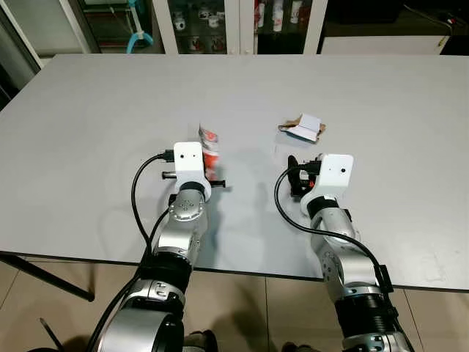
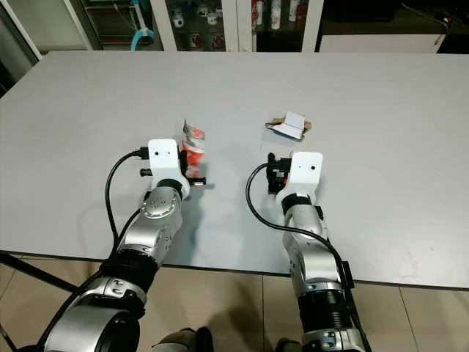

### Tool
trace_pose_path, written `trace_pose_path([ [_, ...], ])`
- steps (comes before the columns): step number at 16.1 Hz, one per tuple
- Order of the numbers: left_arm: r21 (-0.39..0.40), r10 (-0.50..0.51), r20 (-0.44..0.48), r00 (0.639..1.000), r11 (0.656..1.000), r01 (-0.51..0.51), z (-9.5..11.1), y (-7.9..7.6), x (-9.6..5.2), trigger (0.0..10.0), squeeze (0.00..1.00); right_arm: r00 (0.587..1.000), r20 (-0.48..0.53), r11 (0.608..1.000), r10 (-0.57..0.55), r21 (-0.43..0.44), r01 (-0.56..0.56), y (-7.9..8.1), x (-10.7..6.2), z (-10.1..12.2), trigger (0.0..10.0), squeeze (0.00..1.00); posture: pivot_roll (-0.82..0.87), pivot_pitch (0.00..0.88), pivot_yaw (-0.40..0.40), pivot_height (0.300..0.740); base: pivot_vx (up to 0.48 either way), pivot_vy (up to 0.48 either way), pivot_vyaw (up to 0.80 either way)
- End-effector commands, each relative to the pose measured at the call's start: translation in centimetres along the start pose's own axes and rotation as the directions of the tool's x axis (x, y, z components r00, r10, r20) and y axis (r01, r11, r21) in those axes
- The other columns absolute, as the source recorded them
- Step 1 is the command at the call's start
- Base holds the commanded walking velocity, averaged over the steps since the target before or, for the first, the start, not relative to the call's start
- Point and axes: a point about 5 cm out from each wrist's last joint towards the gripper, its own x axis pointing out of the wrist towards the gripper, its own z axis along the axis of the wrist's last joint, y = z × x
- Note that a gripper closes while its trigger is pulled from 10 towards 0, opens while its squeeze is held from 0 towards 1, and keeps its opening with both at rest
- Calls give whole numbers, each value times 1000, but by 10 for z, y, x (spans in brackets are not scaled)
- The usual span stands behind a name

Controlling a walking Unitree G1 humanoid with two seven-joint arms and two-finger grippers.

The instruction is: Picking trash to rubbish bin

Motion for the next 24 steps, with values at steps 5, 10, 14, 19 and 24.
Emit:
trace_pose_path([
  [5, 12, 6, 2, 1000, 1000, -6, 2, 0, -1, 10000, 0, 1000, 5, 1000, -1, 0, 1, 1, 2, 2, 10000, 0, -10, 106, 79, 740, 0, 0, 0],
  [10, 4, 8, -4, 1000, 1000, -8, 3, 0, -1, 10000, 0, 1000, 7, 1000, -2, 0, 2, 0, 2, 2, 10000, 0, -10, 107, 79, 740, 0, 0, 0],
  [14, -12, -19, 7, 1000, 1000, 19, 3, -1, -2, 10000, 1000, 1000, 4, 1000, -1, 0, 1, 0, 2, 2, 10000, 0, -8, 108, 78, 740, 0, 0, 0],
  [19, -29, -46, 19, 999, 998, 47, 5, -4, -2, 10000, 1000, 1000, 7, 1000, -1, 0, 1, 0, 3, 3, 10000, 0, -10, 107, 78, 740, 0, 0, 0],
  [24, -86, -76, 35, 996, 993, 79, 9, -6, 0, 10000, 1000, 1000, 9, 1000, -2, -1, 2, 0, 3, 3, 10000, 0, -11, 107, 78, 740, 0, 0, 0],
])
